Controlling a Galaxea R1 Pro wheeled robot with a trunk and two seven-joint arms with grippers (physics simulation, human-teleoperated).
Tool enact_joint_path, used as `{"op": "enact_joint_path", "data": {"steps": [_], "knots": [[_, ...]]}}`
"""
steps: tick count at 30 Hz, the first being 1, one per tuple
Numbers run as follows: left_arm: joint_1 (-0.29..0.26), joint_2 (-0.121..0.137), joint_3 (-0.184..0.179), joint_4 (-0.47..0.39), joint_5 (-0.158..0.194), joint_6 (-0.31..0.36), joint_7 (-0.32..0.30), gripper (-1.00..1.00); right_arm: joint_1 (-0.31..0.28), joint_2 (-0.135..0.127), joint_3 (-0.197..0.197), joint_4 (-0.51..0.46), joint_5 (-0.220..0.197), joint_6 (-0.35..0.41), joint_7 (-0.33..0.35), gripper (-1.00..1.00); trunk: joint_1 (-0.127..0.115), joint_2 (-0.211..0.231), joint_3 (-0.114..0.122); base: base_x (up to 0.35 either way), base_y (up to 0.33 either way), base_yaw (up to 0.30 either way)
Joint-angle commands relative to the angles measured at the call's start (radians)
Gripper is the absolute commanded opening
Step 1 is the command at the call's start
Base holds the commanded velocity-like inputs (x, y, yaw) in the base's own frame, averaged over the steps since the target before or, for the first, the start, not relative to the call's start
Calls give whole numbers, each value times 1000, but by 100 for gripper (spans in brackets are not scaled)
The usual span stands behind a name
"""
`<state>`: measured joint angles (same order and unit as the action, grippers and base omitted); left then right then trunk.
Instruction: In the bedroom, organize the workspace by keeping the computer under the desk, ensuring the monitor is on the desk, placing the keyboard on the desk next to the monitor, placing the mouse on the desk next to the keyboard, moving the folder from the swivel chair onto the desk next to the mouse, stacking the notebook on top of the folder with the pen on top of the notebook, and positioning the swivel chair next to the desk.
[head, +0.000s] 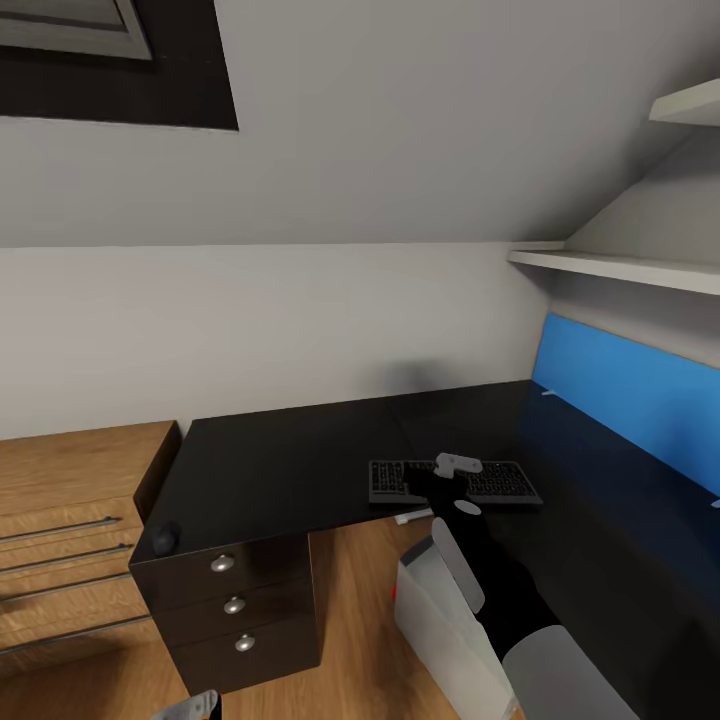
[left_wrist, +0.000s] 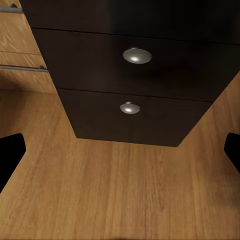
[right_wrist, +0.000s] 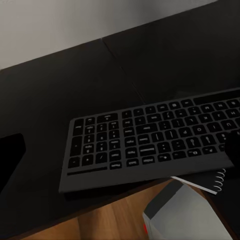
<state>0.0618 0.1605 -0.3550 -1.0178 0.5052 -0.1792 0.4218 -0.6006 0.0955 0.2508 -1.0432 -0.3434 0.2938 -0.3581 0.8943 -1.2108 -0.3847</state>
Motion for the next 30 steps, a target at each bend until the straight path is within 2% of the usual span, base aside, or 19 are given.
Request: {"op": "enact_joint_path", "data": {"steps": [1,7,10,12,17,20,23,29,30], "knots": [[0,2,-4,-1,11,-6,5,100,-1,0,2,-1,-8,3,-8,100,0,-1,-1,7,0,0],[0,4,0,0,14,-3,6,100,-1,-1,2,3,-6,1,-7,100,0,-1,-1,3,0,0],[0,6,0,17,16,21,6,100,-1,-1,1,16,-4,-13,-5,100,0,-1,-1,0,0,0],[0,6,0,56,16,33,5,100,-2,-3,-1,43,-4,-32,-5,100,0,-1,-1,0,0,0],[0,3,-3,157,15,39,3,100,-24,-30,-10,143,-2,-65,-5,100,0,-1,-1,0,0,0],[0,2,-5,210,12,38,3,100,-72,-45,-12,227,-2,-76,-5,100,0,-1,-1,0,0,0],[0,1,-6,259,10,36,3,100,-148,-62,-13,337,-2,-100,-5,100,0,-1,-1,0,0,0],[0,1,-7,329,7,6,3,100,-302,-88,-14,604,-2,-198,0,100,0,-1,-1,0,0,0],[0,1,-7,345,7,-20,2,100,-341,-92,-13,681,-1,-231,1,100,0,-1,-1,0,0,0]]}}
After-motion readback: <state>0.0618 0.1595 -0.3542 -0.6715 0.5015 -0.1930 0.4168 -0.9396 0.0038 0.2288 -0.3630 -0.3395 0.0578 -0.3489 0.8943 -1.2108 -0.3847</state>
